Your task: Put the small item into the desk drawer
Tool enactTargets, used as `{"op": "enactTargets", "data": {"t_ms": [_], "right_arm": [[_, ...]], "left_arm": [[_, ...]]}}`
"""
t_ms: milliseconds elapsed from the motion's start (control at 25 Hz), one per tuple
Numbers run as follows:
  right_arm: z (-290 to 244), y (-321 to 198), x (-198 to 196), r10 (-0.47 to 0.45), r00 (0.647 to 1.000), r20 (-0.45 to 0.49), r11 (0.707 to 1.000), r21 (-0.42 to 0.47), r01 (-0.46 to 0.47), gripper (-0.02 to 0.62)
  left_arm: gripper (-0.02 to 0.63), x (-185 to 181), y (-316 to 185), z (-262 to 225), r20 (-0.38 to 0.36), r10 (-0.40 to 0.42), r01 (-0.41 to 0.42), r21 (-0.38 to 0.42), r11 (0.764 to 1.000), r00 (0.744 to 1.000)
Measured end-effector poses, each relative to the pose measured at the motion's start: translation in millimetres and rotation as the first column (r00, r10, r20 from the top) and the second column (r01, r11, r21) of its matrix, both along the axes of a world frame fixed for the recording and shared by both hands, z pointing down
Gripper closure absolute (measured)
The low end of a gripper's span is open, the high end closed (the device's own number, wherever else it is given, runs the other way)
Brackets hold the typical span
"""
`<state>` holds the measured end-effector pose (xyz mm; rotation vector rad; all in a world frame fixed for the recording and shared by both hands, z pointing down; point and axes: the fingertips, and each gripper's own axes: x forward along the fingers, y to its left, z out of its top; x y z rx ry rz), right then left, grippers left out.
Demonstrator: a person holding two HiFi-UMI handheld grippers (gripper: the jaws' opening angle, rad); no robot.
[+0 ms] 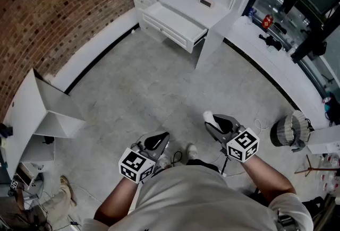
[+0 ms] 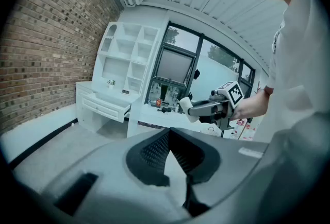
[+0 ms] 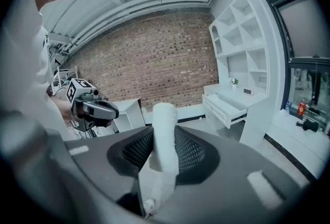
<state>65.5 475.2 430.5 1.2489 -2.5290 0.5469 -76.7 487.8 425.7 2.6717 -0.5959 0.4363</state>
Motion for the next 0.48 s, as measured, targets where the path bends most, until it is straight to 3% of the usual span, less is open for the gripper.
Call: {"op": "enactTargets", "data": {"t_ms": [480], "right_arm": [[-5,-7,90,-0.008,1.0,0.012,1.0,0.024,0.008,0.459]], "left_arm": [[0.6,96,3,-6,0.026,-0.009,0.009,-0.001,1.0,1.0]]}}
